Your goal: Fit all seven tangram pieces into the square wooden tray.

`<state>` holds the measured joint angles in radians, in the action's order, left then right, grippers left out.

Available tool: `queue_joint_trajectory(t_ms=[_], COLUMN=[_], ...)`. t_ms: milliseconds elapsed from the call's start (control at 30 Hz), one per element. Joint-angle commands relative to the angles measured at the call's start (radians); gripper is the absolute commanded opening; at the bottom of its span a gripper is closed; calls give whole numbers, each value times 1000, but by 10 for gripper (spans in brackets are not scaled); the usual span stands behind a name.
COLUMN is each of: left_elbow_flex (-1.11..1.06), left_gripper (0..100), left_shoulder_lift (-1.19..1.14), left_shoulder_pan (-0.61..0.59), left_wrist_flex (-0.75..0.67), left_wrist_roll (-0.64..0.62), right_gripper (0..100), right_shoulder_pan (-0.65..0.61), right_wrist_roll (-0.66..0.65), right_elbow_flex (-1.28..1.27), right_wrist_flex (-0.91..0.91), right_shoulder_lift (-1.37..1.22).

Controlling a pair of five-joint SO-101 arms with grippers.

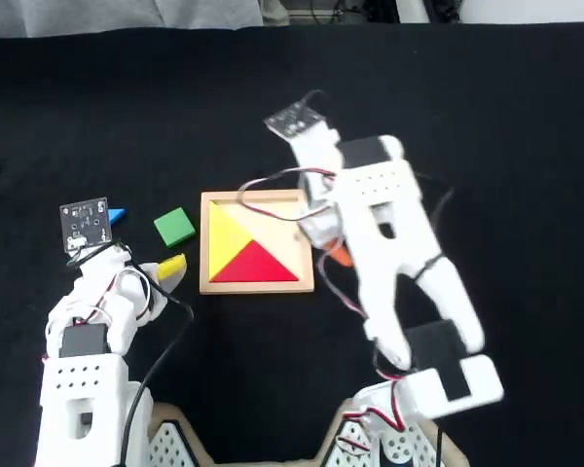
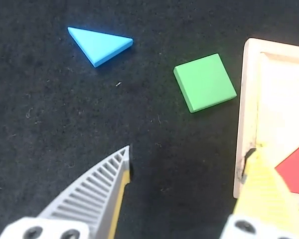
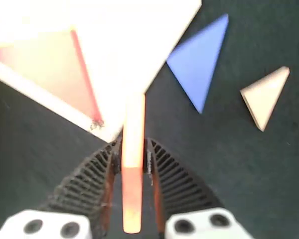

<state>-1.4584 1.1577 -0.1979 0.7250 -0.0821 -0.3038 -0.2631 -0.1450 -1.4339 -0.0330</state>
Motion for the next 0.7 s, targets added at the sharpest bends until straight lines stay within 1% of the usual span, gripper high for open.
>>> queue_joint_trajectory(t_ms=[0, 167, 333, 500, 667], left_elbow_flex=[8, 8, 8, 8, 8], left_gripper=[353, 353, 353, 353, 353], left_shoulder_lift=[12, 12, 12, 12, 12], left_shoulder_pan=[10, 10, 12, 12, 15], left_wrist_flex=[-11, -11, -11, -11, -11], left_wrist_roll=[6, 6, 6, 6, 6], right_gripper=[11, 11, 11, 11, 11], right_shoulder_pan=[-78, -77, -81, -80, -107], right_wrist_roll=[138, 278, 376, 393, 394], right_elbow_flex=[82, 137, 237, 341, 420], right_wrist_flex=[2, 109, 121, 120, 66], right_shoulder_lift=[-48, -186, -349, -460, -496])
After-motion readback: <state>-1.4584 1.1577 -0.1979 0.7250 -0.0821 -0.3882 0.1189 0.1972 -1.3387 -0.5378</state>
